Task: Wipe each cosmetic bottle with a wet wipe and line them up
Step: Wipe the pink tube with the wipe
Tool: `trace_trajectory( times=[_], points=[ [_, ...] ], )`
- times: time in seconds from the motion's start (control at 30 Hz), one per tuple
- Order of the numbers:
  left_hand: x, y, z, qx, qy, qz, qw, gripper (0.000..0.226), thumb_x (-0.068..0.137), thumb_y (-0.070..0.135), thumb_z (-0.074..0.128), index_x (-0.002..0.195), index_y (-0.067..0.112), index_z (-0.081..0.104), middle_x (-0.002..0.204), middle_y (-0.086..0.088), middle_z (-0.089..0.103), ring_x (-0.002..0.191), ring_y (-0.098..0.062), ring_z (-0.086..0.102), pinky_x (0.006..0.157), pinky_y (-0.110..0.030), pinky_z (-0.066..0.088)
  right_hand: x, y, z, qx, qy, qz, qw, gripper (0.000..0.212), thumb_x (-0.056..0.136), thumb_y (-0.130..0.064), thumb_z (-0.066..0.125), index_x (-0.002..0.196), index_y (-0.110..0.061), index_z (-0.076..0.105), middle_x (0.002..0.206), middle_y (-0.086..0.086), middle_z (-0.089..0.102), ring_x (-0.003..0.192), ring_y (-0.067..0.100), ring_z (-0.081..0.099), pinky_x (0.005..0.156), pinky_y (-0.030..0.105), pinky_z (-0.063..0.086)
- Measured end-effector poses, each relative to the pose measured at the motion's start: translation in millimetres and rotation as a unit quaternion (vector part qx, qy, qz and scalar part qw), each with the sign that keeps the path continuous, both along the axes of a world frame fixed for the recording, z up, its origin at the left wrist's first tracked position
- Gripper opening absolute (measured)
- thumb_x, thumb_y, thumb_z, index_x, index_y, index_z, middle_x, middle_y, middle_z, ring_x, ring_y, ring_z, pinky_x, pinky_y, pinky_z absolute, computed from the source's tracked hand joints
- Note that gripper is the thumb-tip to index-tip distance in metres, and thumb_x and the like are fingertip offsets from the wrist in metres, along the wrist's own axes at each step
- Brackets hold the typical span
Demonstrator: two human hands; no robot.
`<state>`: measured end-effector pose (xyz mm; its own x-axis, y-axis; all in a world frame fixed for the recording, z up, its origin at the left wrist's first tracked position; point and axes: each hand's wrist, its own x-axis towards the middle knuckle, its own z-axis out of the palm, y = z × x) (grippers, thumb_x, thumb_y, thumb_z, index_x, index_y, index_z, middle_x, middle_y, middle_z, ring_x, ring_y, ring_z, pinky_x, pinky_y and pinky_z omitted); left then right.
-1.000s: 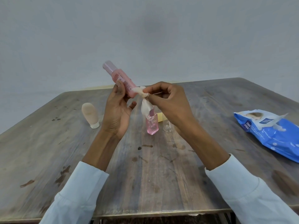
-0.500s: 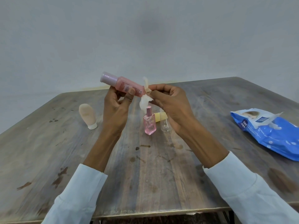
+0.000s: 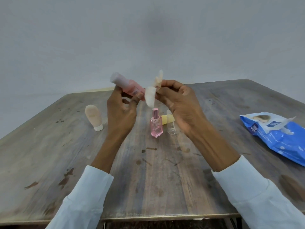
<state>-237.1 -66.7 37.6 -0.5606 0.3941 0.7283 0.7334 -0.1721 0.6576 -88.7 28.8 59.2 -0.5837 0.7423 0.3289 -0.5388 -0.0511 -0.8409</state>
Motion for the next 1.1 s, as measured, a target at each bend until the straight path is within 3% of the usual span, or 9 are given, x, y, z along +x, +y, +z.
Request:
trace_trajectory(
  times=[0.13,0.23,0.37,0.5,0.63,0.83,0.97,1.1],
  points=[
    [-14,2,-11,-0.091,0.049,0.057,0.993,0.017,0.098,0.027,0.072,0.109,0.029,0.06,0.091,0.017,0.066,0.085,0.0,0.064,0.07,-0.013,0.045,2,-2,0,0.083,-0.052,-0.061,0.993,0.013,0.093,0.004,0.076,0.104,-0.003,0.075,0.101,0.013,0.08,0.094,0.025,0.08,0.095,0.038,0.064],
    [-24,3,-23,-0.216,0.063,0.069,0.972,0.02,0.092,0.032,0.067,0.112,0.027,0.064,0.097,0.011,0.071,0.09,-0.014,0.068,0.081,-0.041,0.058,-1,-3,-3,0.149,-0.093,-0.109,0.978,0.011,0.091,-0.002,0.081,0.1,-0.006,0.076,0.096,0.008,0.082,0.089,0.021,0.081,0.091,0.038,0.065],
    [-24,6,-32,-0.322,0.11,0.093,0.936,0.022,0.093,0.043,0.061,0.107,0.026,0.06,0.101,0.005,0.07,0.094,-0.024,0.066,0.092,-0.053,0.055,-6,-1,-7,0.232,-0.141,-0.189,0.943,0.009,0.09,-0.007,0.08,0.093,-0.014,0.077,0.091,-0.003,0.08,0.085,0.015,0.078,0.081,0.031,0.065],
    [-28,8,-38,-0.338,0.109,0.107,0.929,0.032,0.093,0.047,0.061,0.116,0.026,0.058,0.109,0.002,0.07,0.099,-0.026,0.065,0.094,-0.055,0.055,-10,-2,-13,0.292,-0.157,-0.224,0.916,0.011,0.091,-0.006,0.078,0.092,-0.017,0.077,0.09,-0.013,0.078,0.083,0.005,0.074,0.076,0.021,0.061],
    [-28,9,-41,-0.365,0.099,0.096,0.921,0.046,0.089,0.039,0.072,0.128,0.021,0.055,0.12,-0.003,0.069,0.104,-0.027,0.066,0.098,-0.057,0.054,-13,-5,-16,0.348,-0.143,-0.252,0.891,0.011,0.092,-0.004,0.078,0.091,-0.014,0.075,0.091,-0.011,0.076,0.084,0.003,0.074,0.076,0.018,0.06],
    [-28,7,-43,-0.351,0.1,0.084,0.927,0.031,0.087,0.039,0.067,0.112,0.024,0.056,0.106,0.002,0.063,0.095,-0.024,0.064,0.093,-0.055,0.055,-17,-10,-22,0.483,-0.136,-0.29,0.815,0.019,0.086,0.01,0.068,0.093,-0.007,0.073,0.097,0.001,0.071,0.085,0.012,0.069,0.079,0.017,0.055],
    [-29,5,-43,-0.346,0.094,0.076,0.93,0.026,0.09,0.041,0.069,0.107,0.023,0.058,0.102,0.003,0.064,0.093,-0.019,0.062,0.096,-0.052,0.053,-19,-11,-25,0.507,-0.135,-0.288,0.801,0.019,0.086,0.009,0.069,0.094,-0.008,0.073,0.099,0.0,0.071,0.088,0.013,0.069,0.082,0.027,0.058],
    [-27,3,-44,-0.33,0.103,0.085,0.935,0.041,0.083,0.06,0.06,0.104,0.025,0.058,0.103,0.004,0.066,0.096,-0.018,0.061,0.092,-0.045,0.051,-18,-14,-26,0.519,-0.142,-0.279,0.796,0.018,0.088,0.008,0.071,0.096,-0.008,0.073,0.102,0.001,0.071,0.089,0.012,0.069,0.082,0.029,0.059]
  ],
)
